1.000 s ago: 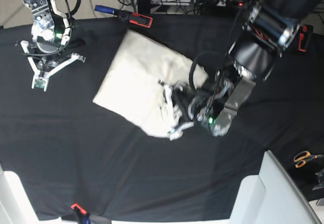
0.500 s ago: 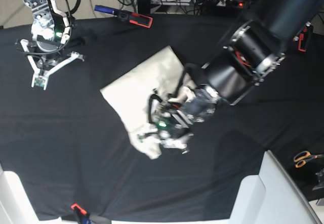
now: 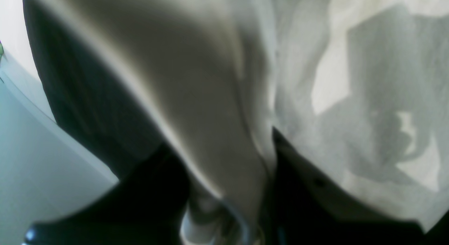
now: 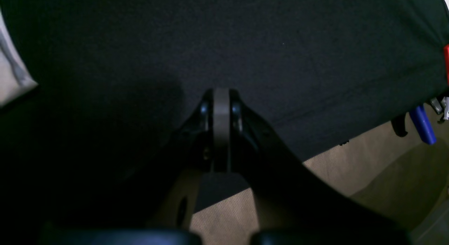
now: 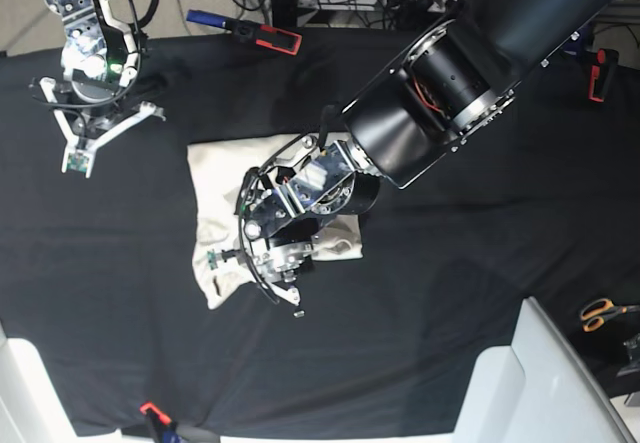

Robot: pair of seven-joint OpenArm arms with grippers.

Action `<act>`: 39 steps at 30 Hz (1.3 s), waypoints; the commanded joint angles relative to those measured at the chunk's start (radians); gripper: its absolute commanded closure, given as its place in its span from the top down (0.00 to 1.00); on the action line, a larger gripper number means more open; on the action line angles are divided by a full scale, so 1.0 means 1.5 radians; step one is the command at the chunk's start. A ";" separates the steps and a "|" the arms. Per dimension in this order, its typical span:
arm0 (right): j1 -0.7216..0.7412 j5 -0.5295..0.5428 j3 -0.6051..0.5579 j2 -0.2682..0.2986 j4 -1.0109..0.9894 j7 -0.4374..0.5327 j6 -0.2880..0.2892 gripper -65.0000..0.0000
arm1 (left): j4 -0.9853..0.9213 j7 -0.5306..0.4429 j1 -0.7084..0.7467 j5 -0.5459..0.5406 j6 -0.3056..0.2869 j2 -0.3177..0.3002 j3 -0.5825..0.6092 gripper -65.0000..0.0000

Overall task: Fold the T-shirt properly
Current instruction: 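Lift and rotate the shirt with the left gripper, folding it over, then press and smooth the folded shirt with the left gripper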

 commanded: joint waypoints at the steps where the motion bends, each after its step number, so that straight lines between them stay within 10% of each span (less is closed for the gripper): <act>1: 0.003 -0.008 0.004 0.006 0.009 0.012 -0.003 0.00 | -0.001 -0.006 -0.018 0.010 0.004 0.007 -0.001 0.00; 39: 0.015 -0.008 0.004 0.006 0.008 0.012 -0.003 0.00 | -0.098 -0.112 -0.042 0.007 0.005 0.010 0.083 0.00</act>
